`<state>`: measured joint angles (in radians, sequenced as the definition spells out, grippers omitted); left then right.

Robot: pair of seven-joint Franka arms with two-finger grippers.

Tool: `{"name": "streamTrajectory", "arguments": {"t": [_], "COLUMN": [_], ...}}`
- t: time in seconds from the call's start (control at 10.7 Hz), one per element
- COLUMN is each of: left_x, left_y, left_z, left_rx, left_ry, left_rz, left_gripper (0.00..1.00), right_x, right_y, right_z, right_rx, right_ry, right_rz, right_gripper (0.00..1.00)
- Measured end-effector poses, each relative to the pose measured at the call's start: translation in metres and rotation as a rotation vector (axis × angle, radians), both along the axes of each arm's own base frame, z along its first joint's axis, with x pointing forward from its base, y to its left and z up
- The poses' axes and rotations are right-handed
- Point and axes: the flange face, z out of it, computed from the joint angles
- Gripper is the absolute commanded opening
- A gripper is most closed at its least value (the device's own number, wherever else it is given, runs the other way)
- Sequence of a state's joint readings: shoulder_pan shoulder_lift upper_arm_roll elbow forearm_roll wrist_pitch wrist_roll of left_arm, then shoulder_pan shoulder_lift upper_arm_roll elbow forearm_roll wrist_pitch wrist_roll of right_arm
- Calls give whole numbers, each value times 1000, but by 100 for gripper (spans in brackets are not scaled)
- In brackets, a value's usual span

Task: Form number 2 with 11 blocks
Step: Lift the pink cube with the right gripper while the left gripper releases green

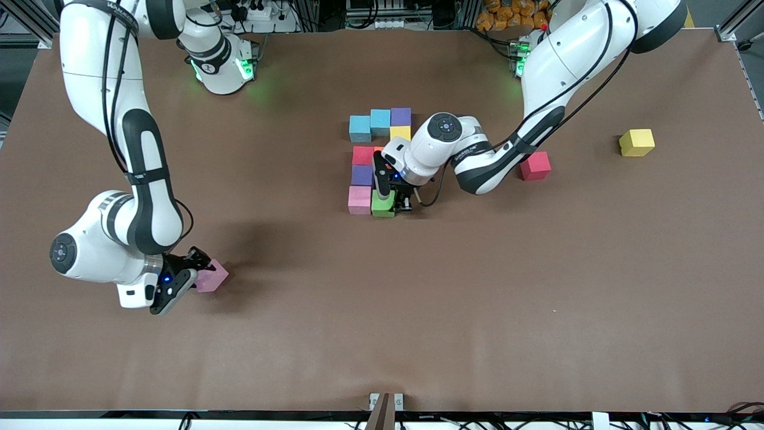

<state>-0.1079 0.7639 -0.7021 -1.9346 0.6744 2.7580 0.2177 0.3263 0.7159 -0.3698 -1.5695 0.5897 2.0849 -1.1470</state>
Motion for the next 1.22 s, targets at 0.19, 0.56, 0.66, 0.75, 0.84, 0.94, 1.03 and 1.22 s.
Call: {"name": "streamTrajectory", "arguments": {"t": [0.19,0.56,0.66,0.75,0.84,0.94,1.03,1.22], "left_x": [-1,-2,-3,-4,-4,-3,-3,0], "left_y": [-1,-1,-1,-1,-1,0,0,1], "left_z": [0,-4,-7,-10,-12,-12,-12,-11], "left_rx": [-5,-11,-10,-10,-10,-10,-10,-13], "left_ry": [-1,5,11,16,19,19,18,15], "left_rz": [-1,0,-1,-1,0,1,2,6], "left_gripper": [28,100,100,100,100,100,100,100], "right_x": [-1,-3,-5,-7,-9,-10,-11,-16], "right_y": [42,102,115,128,137,145,154,171], "right_z": [10,24,26,27,29,33,37,43], "right_rx": [21,31,31,31,30,29,29,28], "right_ry": [29,24,21,20,21,18,18,24], "right_rz": [72,167,186,198,198,196,190,175], "right_gripper": [23,24,24,24,23,23,22,21]}}
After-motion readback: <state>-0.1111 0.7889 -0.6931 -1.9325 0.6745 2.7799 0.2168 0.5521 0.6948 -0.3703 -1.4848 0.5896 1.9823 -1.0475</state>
